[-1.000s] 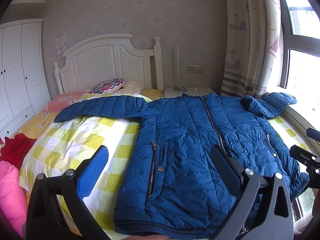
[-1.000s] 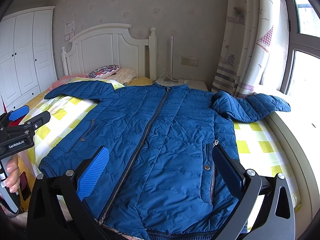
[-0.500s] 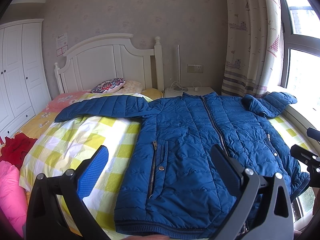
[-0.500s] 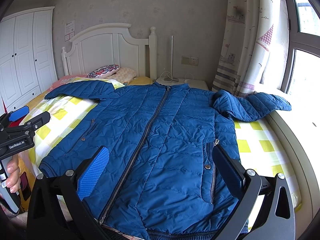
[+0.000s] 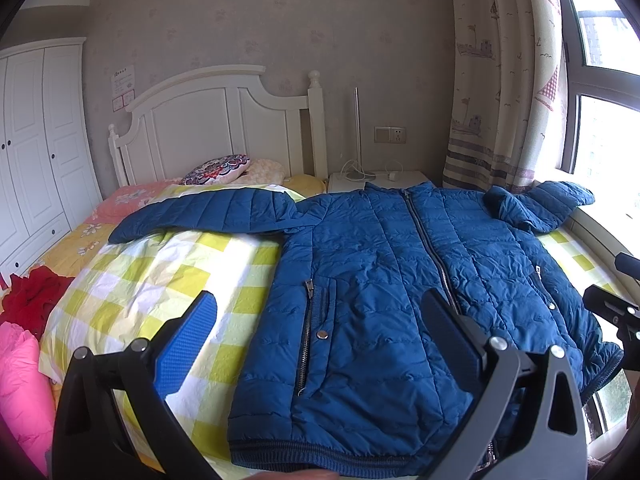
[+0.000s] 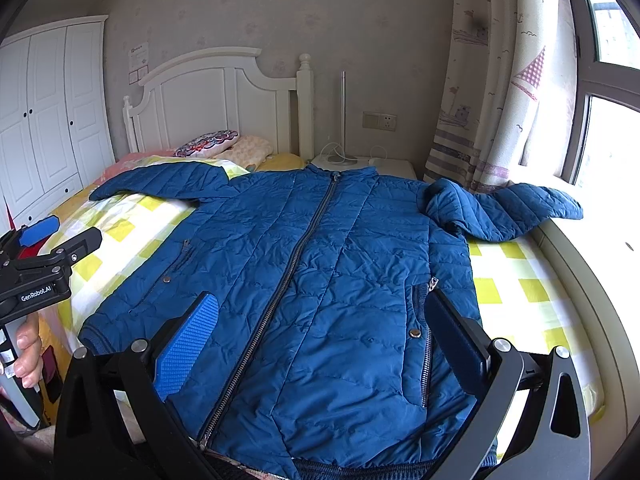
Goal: Fold large clothes
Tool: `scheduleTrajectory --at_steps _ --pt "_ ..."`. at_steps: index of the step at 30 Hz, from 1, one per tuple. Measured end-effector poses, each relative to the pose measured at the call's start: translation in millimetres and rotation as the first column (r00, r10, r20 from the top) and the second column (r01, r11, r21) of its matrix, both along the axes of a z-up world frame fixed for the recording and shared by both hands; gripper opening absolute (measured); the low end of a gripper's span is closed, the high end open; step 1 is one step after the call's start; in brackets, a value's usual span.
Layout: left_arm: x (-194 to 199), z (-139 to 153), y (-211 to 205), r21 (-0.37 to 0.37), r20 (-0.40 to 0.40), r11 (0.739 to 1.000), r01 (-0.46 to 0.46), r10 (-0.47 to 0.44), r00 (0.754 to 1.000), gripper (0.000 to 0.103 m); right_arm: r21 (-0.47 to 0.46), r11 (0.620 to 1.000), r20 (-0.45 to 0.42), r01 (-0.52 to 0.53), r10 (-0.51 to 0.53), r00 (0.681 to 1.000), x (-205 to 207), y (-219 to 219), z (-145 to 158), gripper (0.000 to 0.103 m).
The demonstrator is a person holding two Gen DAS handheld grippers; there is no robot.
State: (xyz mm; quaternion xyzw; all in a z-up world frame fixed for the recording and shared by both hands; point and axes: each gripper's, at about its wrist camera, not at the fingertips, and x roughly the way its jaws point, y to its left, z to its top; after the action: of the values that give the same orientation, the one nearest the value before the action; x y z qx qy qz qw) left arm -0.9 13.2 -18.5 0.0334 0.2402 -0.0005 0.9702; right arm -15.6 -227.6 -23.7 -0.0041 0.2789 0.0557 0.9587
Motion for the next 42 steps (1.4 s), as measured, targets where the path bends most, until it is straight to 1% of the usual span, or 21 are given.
scheduleTrajectory --at_steps 8,12,15,17,19,21,22,23,25,27,30,33,34,35,36,37,38,39,40,41,42 --pt "4.7 -3.0 -5.8 0.005 -0.022 1.000 0.007 -0.007 1.000 0.101 0.005 1.000 -0.013 0.004 -0.004 1.000 3.9 -5.9 -2.9 0.099" --pt "21.9 -3.9 -12.4 0.016 -0.064 0.998 0.056 -0.055 0.996 0.101 0.024 0.999 -0.044 0.048 -0.047 0.998 15.9 -23.5 -7.9 0.099" --pt "51.5 -5.5 -22.0 0.061 -0.133 0.992 0.112 -0.103 0.986 0.101 0.041 0.997 -0.106 0.070 -0.066 0.992 35.4 -42.9 -11.8 0.099" --pt "83.2 -6.9 -33.5 0.112 -0.225 0.975 0.191 -0.162 0.961 0.101 0.050 0.997 -0.161 0.065 -0.056 0.985 53.6 -57.9 -13.6 0.099" --pt "117.0 -8.5 -46.2 0.192 -0.299 0.953 0.236 -0.172 0.939 0.101 0.041 0.996 -0.199 0.081 -0.071 0.977 75.3 -77.3 -15.3 0.099" --pt "143.4 -9.0 -56.3 0.240 -0.327 0.934 0.264 -0.178 0.928 0.101 0.021 0.992 -0.228 0.123 -0.115 0.967 98.9 -99.7 -20.1 0.099" --pt "159.1 -9.5 -61.8 0.242 -0.328 0.931 0.274 -0.187 0.926 0.101 0.023 0.989 -0.243 0.146 -0.136 0.960 110.6 -112.5 -23.7 0.099" --pt "176.4 -12.2 -66.4 0.229 -0.313 0.933 0.276 -0.198 0.929 0.101 0.045 0.982 -0.268 0.186 -0.168 0.949 127.8 -132.4 -29.7 0.099" --pt "202.0 -23.9 -71.2 0.198 -0.276 0.947 0.255 -0.195 0.941 0.101 0.104 0.948 -0.340 0.302 -0.252 0.906 164.4 -178.5 -47.5 0.099" --pt "230.9 -47.3 -74.6 0.161 -0.275 0.957 0.242 -0.192 0.942 0.101 0.106 0.914 -0.365 0.392 -0.331 0.870 192.5 -214.1 -59.9 0.099" --pt "269.4 -84.8 -79.6 0.122 -0.315 0.967 0.223 -0.176 0.933 0.101 0.103 0.869 -0.364 0.484 -0.420 0.831 238.0 -270.1 -72.5 0.099" --pt "291.2 -110.2 -77.3 0.062 -0.360 0.971 0.230 -0.193 0.913 0.101 0.149 0.810 -0.372 0.567 -0.485 0.791 274.2 -319.9 -85.9 0.099" --pt "297.9 -119.2 -74.4 0.037 -0.390 0.973 0.227 -0.195 0.900 0.101 0.155 0.795 -0.378 0.587 -0.501 0.779 283.5 -330.8 -90.9 0.099" --pt "303.3 -125.0 -70.0 -0.005 -0.419 0.974 0.226 -0.208 0.884 0.101 0.168 0.779 -0.392 0.605 -0.510 0.766 295.2 -342.6 -98.1 0.099" --pt "306.4 -126.6 -64.8 -0.048 -0.427 0.975 0.219 -0.218 0.878 0.101 0.179 0.765 -0.404 0.619 -0.517 0.755 305.6 -352.2 -104.8 0.099" --pt "306.7 -125.7 -59.8 -0.092 -0.419 0.972 0.215 -0.233 0.877 0.101 0.182 0.744 -0.416 0.643 -0.534 0.736 315.3 -363.6 -113.2 0.099" --pt "307.4 -125.8 -57.3 -0.111 -0.415 0.970 0.215 -0.242 0.877 0.101 0.186 0.730 -0.423 0.658 -0.545 0.724 320.5 -370.6 -118.8 0.093" --pt "308.0 -126.5 -55.1 -0.129 -0.415 0.968 0.215 -0.249 0.875 0.101 0.208 0.721 -0.436 0.661 -0.537 0.722 325.8 -373.5 -123.5 0.089" --pt "308.1 -126.6 -54.7 -0.133 -0.415 0.968 0.214 -0.251 0.875 0.101 0.219 0.712 -0.422 0.667 -0.547 0.723 328.8 -375.2 -125.6 0.090" --pt "308.4 -126.8 -55.2 -0.131 -0.415 0.968 0.215 -0.250 0.875 0.101 0.222 0.718 -0.400 0.660 -0.550 0.733 332.7 -374.0 -125.0 0.086" --pt "308.8 -127.6 -56.4 -0.122 -0.418 0.969 0.215 -0.246 0.875 0.101 0.225 0.733 -0.401 0.642 -0.531 0.747 337.3 -371.2 -125.4 0.071"
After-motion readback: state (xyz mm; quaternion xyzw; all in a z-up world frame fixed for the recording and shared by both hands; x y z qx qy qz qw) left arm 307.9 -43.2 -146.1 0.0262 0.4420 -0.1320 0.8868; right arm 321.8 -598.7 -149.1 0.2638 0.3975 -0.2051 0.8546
